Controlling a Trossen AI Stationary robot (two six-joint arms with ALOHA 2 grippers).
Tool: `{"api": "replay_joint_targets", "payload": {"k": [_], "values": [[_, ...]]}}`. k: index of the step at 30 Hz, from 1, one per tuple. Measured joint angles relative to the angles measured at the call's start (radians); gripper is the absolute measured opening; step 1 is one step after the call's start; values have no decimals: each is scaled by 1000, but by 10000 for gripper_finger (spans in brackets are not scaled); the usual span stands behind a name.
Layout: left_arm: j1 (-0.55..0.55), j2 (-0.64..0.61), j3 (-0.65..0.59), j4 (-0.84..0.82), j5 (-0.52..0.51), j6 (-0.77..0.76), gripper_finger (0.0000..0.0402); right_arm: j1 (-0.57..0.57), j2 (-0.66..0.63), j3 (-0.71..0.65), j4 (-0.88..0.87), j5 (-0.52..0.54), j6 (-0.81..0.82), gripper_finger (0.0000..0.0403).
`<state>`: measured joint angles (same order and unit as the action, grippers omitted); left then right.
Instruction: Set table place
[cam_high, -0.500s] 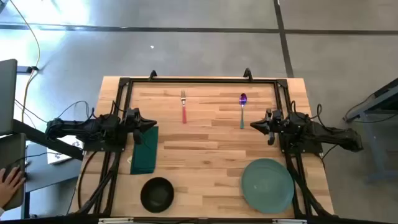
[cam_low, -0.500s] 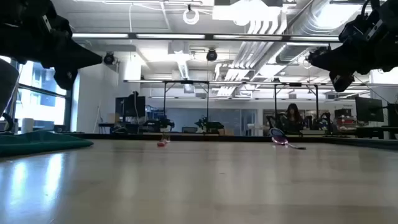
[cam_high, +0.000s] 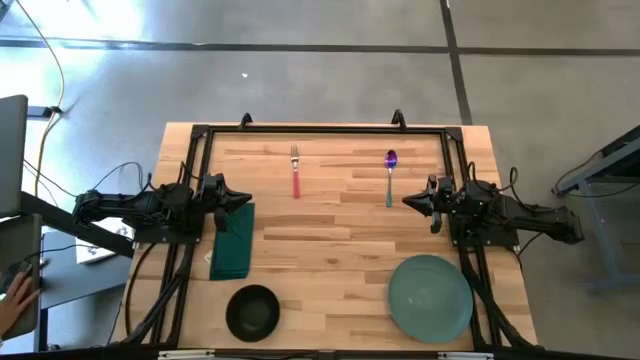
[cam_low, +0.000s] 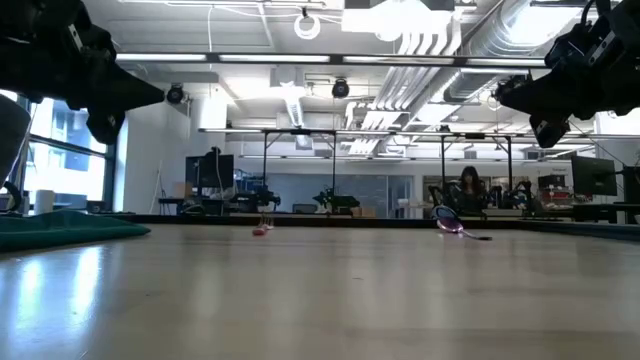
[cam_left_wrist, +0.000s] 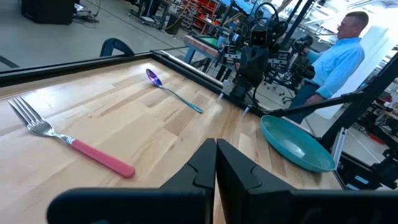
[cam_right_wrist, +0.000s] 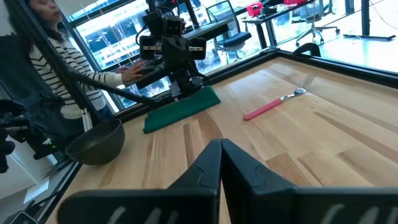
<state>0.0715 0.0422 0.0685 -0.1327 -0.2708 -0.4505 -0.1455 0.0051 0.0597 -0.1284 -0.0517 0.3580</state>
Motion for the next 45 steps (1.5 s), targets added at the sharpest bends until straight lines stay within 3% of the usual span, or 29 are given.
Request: {"api": "replay_joint_targets", "payload": {"k": [45], "values": [[0, 0, 0, 16, -1, -5, 1, 0, 0, 0, 0, 0, 0, 0]]}}
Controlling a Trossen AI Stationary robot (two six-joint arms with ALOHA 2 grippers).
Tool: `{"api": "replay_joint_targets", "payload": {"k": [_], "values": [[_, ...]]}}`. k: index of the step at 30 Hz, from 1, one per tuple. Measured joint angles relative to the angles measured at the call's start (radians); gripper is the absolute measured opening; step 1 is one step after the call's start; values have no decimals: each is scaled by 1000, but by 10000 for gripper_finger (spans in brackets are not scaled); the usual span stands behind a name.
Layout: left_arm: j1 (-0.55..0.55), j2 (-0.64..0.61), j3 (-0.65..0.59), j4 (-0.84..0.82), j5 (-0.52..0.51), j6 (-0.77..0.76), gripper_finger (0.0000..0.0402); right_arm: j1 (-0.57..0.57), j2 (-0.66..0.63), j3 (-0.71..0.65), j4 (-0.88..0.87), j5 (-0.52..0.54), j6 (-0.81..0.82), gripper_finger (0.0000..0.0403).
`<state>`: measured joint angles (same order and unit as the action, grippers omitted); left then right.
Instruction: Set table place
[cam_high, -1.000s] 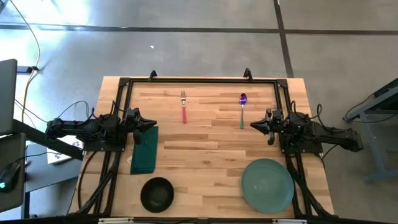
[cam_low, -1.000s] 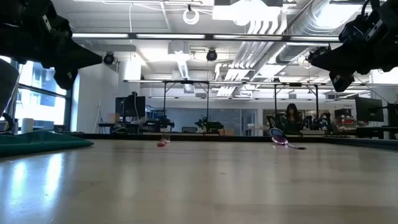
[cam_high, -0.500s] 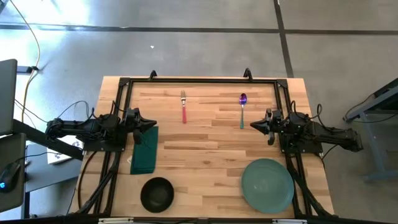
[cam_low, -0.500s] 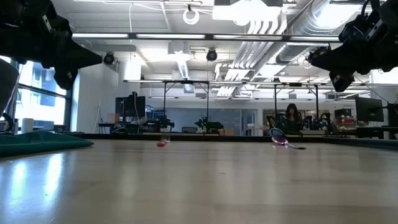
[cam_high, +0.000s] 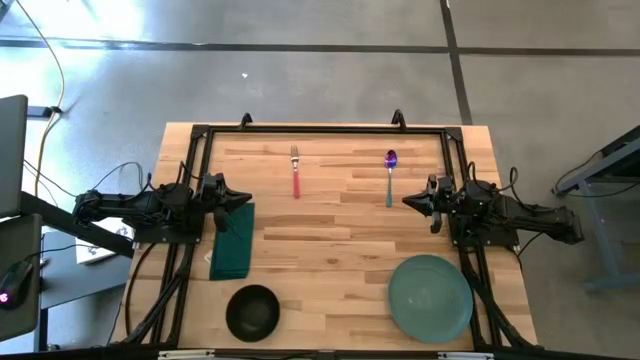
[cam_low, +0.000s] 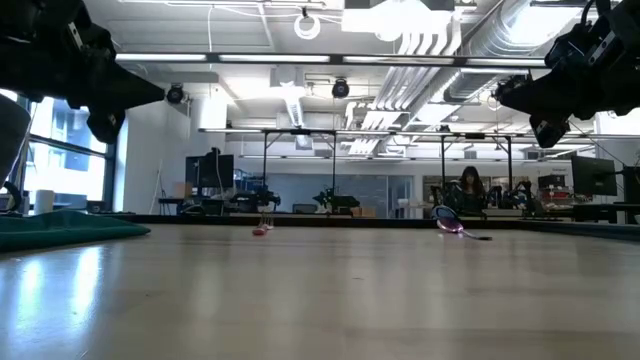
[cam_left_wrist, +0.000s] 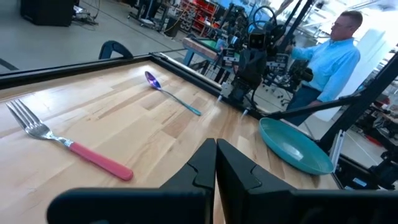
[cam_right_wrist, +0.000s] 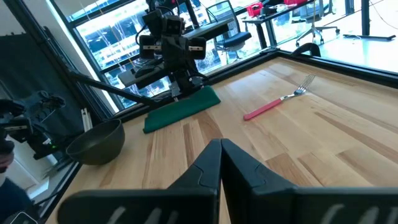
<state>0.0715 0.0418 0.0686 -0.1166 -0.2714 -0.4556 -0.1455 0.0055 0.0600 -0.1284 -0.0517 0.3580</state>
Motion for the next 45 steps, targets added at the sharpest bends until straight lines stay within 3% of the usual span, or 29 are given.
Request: {"api": "replay_joint_targets", "payload": {"k": [10, 17, 26, 30, 34, 40, 45], "values": [[0, 0, 0, 12, -2, -75, 1, 0, 0, 0, 0, 0, 0, 0], [0, 0, 0, 13, -85, -129, 1, 0, 0, 0, 0, 1, 0, 0], [0, 0, 0, 15, -91, -159, 1, 0, 0, -2, 17, 67, 4, 0], [0, 0, 0, 16, -91, -204, 1, 0, 0, -2, 20, 139, 182, 0], [-1, 6, 5, 17, -51, -231, 1, 5, 8, 2, 17, 145, 287, 0], [-1, 106, 102, 13, -21, -195, 0, 24, 144, 138, -31, 203, 263, 0], [-1, 301, 267, -84, -29, -96, 0, 31, 381, 384, -314, 264, 219, 0]]}}
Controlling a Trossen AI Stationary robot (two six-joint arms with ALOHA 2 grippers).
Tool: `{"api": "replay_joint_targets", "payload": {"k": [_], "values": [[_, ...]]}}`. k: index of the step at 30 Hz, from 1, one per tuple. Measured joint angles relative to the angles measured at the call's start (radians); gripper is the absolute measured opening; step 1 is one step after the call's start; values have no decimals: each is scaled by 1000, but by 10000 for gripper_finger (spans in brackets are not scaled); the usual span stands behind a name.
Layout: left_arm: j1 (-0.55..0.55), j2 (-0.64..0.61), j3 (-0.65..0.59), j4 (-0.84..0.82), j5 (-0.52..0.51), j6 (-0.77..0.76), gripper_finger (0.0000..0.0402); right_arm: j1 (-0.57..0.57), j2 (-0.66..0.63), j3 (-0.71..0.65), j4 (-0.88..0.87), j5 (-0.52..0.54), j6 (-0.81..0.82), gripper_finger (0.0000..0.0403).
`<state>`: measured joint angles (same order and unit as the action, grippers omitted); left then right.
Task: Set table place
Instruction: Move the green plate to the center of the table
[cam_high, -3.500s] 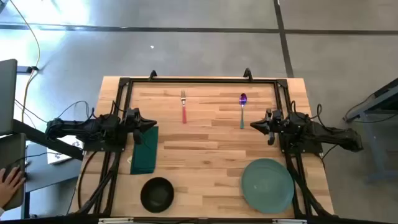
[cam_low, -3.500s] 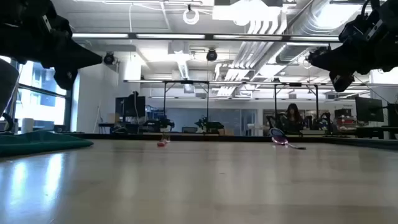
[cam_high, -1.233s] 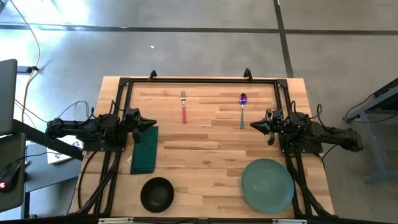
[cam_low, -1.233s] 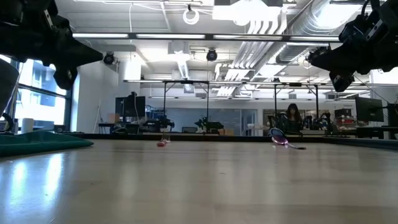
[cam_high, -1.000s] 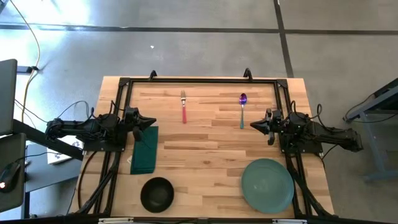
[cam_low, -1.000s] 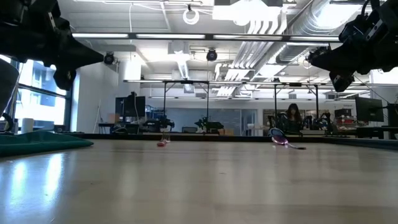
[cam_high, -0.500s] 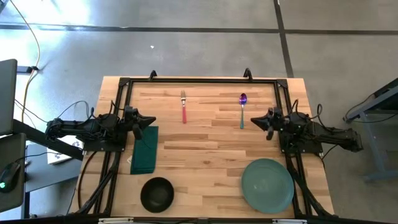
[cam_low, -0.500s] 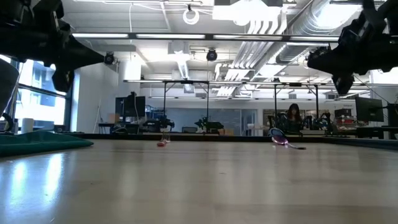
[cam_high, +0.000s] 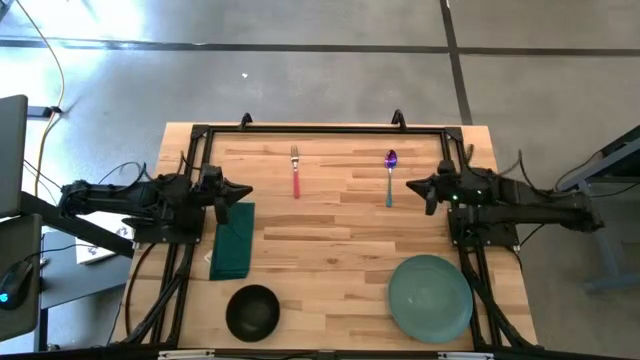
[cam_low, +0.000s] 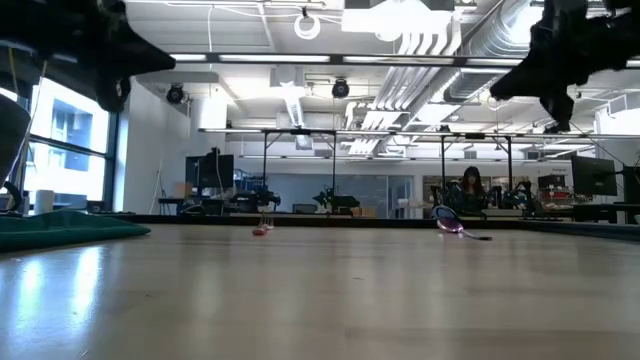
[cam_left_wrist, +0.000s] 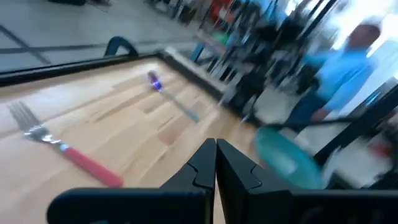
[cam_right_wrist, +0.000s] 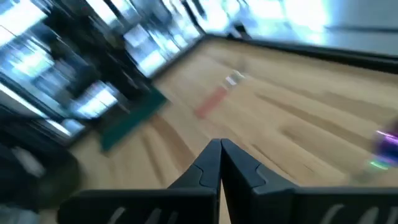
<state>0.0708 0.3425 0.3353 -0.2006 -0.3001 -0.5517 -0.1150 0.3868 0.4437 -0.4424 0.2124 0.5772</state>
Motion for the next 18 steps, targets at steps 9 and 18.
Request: {"api": "replay_joint_targets", "payload": {"k": [9, 18], "values": [[0, 419, 355, -403, 10, 33, 0, 0, 458, 438, -454, -19, -88, 0], [0, 595, 529, -467, 60, 135, 0, 155, 735, 769, -960, -30, 68, 0]]}}
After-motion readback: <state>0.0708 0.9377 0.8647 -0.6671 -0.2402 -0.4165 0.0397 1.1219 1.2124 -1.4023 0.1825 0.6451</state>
